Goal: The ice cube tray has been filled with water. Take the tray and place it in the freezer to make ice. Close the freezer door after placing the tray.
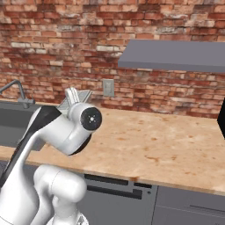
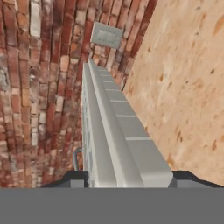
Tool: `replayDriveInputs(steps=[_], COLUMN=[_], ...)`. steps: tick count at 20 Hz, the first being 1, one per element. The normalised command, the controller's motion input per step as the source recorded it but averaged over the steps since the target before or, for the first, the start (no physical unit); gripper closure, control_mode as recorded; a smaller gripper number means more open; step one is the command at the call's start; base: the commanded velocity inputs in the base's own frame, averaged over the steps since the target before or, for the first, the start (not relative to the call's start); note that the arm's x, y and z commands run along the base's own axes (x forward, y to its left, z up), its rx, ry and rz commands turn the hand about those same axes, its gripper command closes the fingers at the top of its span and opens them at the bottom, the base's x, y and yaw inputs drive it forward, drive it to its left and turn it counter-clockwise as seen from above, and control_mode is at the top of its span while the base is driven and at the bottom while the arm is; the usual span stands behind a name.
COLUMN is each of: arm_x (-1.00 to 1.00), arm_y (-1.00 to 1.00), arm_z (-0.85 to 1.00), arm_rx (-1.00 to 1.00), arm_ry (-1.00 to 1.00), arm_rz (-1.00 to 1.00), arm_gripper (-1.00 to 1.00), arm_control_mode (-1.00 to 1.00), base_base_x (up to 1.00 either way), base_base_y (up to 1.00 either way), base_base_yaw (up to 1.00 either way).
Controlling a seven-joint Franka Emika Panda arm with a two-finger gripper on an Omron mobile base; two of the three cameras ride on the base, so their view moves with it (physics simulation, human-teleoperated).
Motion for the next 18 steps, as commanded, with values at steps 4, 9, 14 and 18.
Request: replayDriveInputs(steps=[4, 9, 14, 18], arm_x=[-0.01, -0.11, -0.44, -0.59], arm_y=[0.09, 0.08, 0.00, -0.04], arm_z=[0.00, 0.00, 0.00, 0.00], arm_rx=[0.00, 0.00, 0.00, 0.00], arm_ry=[0.03, 0.00, -0.01, -0.12], arm_rz=[0.00, 0.00, 0.00, -0.02], arm_gripper=[1.00, 1.00, 1.00, 1.00], arm_control_mode=[-1.00, -1.00, -1.00, -1.00], base_base_x=[0.00, 0.00, 0.00, 0.00], base_base_y=[0.00, 0.00, 0.00, 0.00], base_base_yaw=[0.00, 0.00, 0.00, 0.00])
